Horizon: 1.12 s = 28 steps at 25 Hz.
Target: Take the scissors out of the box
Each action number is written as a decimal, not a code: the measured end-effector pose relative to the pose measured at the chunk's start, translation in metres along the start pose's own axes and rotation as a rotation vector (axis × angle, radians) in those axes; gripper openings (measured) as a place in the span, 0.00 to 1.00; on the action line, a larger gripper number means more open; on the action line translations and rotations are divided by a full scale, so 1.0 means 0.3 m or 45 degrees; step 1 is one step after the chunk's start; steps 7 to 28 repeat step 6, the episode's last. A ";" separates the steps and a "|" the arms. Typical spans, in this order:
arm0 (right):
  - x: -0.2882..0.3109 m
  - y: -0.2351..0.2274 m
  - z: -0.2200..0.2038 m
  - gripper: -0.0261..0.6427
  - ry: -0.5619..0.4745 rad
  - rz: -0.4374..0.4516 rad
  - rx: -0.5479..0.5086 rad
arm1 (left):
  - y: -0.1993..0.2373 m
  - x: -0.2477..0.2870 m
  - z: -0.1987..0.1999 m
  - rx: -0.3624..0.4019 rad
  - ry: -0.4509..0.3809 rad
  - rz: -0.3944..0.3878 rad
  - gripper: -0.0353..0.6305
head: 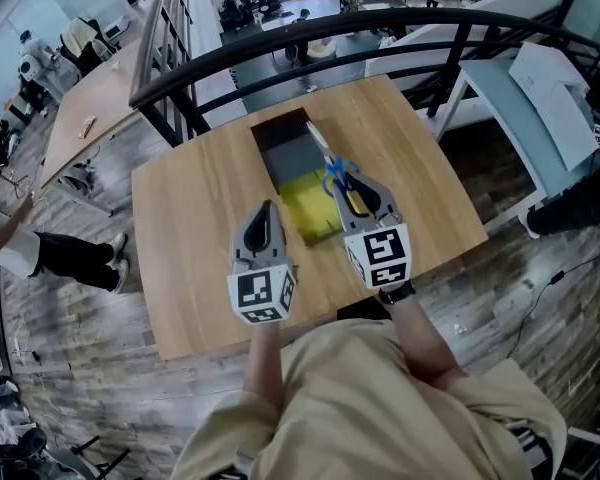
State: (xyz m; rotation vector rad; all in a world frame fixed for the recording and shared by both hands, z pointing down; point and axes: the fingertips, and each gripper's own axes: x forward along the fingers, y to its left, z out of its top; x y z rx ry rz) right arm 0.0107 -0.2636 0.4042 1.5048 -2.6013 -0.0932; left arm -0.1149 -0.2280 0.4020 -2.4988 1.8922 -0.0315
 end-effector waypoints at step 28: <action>0.064 -0.010 -0.133 0.16 0.128 0.024 0.028 | 0.018 0.040 -0.069 -0.028 0.056 0.018 0.06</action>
